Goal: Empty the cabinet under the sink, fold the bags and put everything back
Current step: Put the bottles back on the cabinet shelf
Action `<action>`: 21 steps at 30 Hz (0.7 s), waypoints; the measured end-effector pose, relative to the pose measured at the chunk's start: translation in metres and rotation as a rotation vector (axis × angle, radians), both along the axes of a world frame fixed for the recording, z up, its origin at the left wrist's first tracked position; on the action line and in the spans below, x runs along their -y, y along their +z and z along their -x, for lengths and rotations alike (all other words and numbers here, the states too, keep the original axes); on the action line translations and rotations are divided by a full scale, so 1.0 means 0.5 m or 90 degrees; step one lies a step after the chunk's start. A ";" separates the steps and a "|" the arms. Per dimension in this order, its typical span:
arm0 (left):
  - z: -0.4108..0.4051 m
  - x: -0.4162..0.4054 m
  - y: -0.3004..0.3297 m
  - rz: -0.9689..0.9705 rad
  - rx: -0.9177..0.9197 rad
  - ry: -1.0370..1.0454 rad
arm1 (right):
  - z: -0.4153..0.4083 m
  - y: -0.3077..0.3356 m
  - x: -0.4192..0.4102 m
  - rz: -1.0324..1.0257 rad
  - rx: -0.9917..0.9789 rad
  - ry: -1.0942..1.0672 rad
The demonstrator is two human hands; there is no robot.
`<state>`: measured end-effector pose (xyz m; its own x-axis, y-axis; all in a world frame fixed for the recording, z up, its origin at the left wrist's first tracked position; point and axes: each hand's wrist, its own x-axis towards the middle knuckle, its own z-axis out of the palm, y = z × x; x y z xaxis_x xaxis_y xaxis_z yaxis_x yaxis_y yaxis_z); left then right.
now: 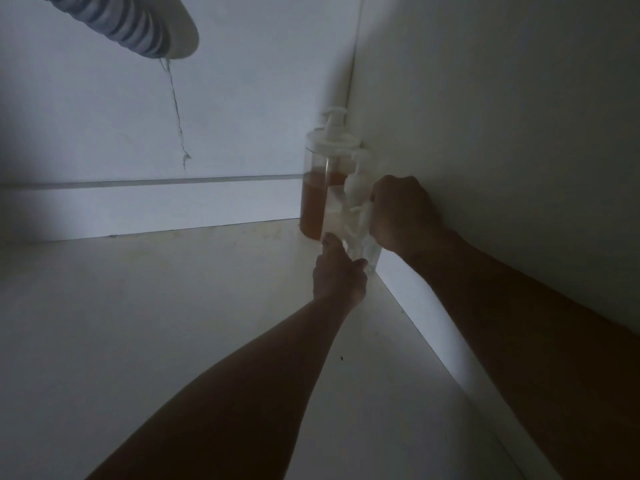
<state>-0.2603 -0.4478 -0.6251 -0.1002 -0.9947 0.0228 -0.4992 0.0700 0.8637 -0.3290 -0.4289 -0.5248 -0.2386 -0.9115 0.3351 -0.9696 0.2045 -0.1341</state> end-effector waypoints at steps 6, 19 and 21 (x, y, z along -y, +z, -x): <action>-0.037 -0.016 0.020 -0.009 0.065 -0.048 | 0.000 0.015 -0.023 -0.007 0.017 0.000; -0.306 -0.295 0.139 -0.085 0.159 -0.189 | -0.095 0.095 -0.312 -0.329 0.298 0.154; -0.346 -0.363 0.158 -0.103 0.175 -0.229 | -0.124 0.092 -0.378 -0.361 0.323 0.202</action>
